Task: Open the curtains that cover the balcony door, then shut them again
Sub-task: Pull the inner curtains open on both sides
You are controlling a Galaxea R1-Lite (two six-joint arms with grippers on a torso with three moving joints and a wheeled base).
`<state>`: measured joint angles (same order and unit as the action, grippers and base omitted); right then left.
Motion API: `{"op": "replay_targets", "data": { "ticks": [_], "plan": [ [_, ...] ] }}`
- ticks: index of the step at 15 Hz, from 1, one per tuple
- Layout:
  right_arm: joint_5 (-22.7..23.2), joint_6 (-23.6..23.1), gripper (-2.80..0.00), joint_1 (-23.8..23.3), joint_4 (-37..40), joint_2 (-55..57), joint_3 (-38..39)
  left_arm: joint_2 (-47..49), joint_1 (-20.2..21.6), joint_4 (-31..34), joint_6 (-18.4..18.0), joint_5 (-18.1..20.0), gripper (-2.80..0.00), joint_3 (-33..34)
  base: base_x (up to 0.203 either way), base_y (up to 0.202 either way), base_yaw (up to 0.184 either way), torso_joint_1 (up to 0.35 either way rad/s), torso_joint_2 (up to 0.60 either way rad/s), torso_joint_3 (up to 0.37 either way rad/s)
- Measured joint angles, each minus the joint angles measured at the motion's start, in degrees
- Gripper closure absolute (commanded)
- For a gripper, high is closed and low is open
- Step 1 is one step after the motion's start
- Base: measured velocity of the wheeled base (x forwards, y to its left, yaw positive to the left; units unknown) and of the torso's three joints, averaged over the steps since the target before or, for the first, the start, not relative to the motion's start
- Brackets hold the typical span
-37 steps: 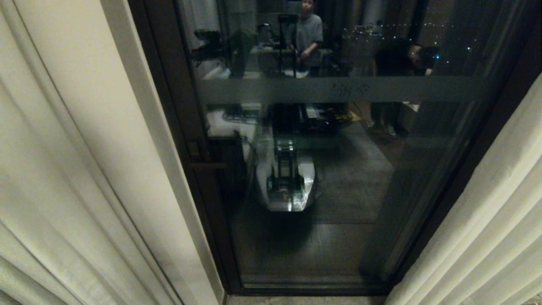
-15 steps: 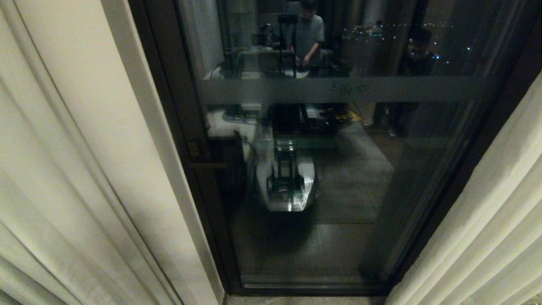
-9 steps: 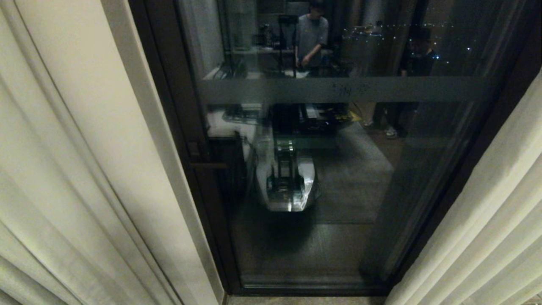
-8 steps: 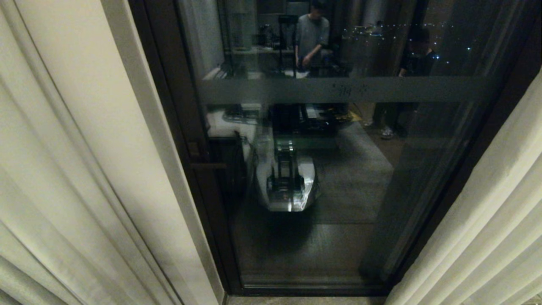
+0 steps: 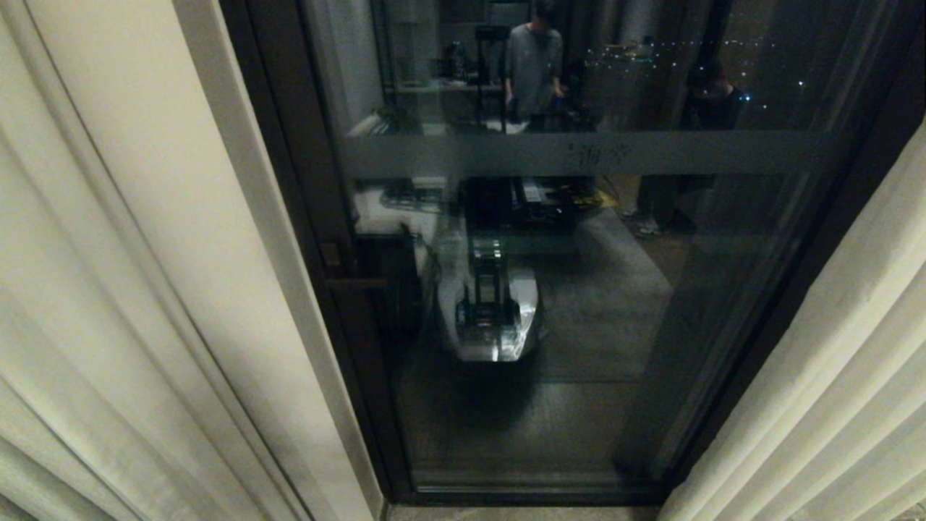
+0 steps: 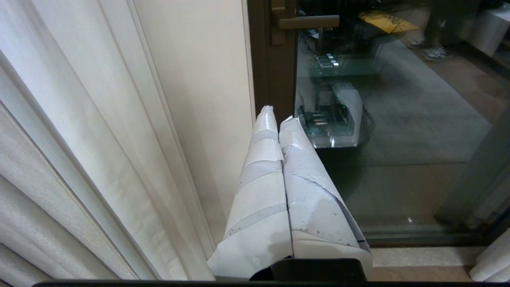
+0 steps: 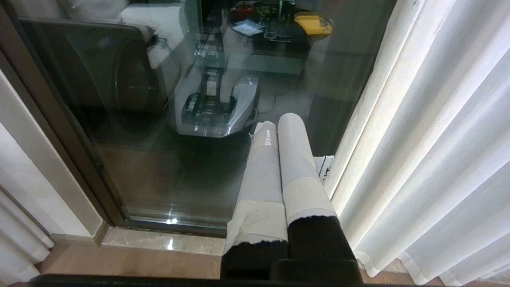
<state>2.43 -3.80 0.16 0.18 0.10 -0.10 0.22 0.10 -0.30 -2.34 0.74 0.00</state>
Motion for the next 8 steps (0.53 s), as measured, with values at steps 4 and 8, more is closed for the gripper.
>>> {"op": "replay_targets", "data": {
  "ticks": [4, 8],
  "plan": [
    [0.0, 0.0, 0.0, 0.0, 0.0, 0.0, 0.0, 0.0, 0.0, 0.1, 0.0, 0.0, 0.0, 0.0, 0.0, 0.0, 0.0, 0.0, 0.0, 0.0],
    [0.0, 0.0, 0.0, 0.0, 0.0, 0.0, 0.0, 0.0, 0.0, 0.0, 0.1, 0.1, 0.0, 0.0, 0.0, 0.0, 0.0, 0.0, 0.0, 0.0]
  ]
}}
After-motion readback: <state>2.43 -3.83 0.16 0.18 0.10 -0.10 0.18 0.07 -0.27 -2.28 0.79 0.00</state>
